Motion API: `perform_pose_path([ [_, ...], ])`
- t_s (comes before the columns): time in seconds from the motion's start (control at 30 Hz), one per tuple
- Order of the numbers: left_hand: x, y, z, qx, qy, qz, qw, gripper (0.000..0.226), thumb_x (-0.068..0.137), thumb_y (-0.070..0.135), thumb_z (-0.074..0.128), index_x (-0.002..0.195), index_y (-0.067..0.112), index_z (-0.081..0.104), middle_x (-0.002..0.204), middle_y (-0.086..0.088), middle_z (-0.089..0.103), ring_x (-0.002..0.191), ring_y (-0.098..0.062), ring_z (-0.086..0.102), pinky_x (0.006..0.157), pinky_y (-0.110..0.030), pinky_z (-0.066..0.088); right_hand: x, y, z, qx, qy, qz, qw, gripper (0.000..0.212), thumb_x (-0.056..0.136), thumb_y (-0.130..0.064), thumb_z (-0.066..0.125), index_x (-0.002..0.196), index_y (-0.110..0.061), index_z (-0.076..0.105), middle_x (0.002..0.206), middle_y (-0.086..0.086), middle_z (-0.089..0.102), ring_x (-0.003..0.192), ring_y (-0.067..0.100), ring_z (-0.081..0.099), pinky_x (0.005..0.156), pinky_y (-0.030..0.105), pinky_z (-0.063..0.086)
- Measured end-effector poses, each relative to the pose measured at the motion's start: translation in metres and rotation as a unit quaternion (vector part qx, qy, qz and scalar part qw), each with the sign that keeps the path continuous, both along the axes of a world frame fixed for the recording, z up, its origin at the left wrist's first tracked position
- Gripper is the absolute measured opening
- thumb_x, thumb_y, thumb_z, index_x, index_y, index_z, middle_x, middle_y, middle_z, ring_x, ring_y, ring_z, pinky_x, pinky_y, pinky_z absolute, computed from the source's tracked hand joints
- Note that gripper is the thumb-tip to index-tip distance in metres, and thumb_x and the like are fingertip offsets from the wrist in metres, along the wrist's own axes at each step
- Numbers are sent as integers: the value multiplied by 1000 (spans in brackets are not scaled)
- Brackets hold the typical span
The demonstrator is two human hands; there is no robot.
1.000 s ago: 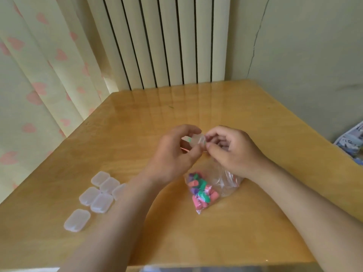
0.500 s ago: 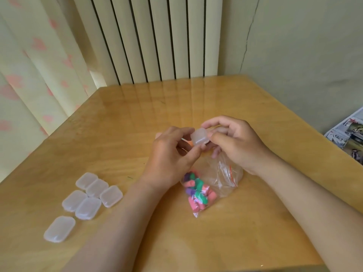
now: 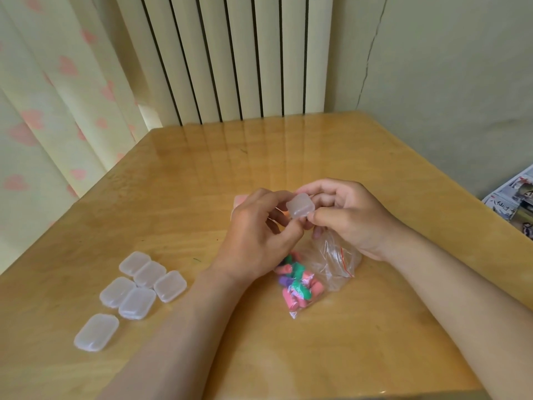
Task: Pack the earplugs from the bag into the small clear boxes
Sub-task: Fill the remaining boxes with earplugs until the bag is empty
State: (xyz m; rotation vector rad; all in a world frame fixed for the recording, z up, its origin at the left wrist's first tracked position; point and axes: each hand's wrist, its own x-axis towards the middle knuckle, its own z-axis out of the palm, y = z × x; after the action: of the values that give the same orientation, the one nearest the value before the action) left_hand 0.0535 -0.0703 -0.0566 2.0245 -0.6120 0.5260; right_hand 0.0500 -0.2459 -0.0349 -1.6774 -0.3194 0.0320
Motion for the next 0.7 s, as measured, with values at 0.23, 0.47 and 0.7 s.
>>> perform_pose_path([
  [0.23,1,1,6,-89,41,41,994,30,100,33,54,82,17,73,69,3,68,63,-16,64,62,-40,54,-3,3,0,-40,-9,-4,999,31,68,-12,64,97,-20,71,78,1,72,69,11,65,64,34,52],
  [0.47,-5,-6,15,-230,170,21,958,10,101,12,54,103,5,60,65,-9,67,48,-16,57,45,-27,48,-5,-5,8,-71,-45,5,996,29,77,1,65,100,-15,70,88,4,76,86,21,72,83,31,58],
  [0.7,-5,-2,12,-220,244,48,943,18,97,3,46,103,14,58,66,-7,59,42,-18,49,36,-23,34,-1,-31,17,-243,-71,-62,965,33,68,12,63,62,-19,54,50,-16,52,51,8,50,53,26,43],
])
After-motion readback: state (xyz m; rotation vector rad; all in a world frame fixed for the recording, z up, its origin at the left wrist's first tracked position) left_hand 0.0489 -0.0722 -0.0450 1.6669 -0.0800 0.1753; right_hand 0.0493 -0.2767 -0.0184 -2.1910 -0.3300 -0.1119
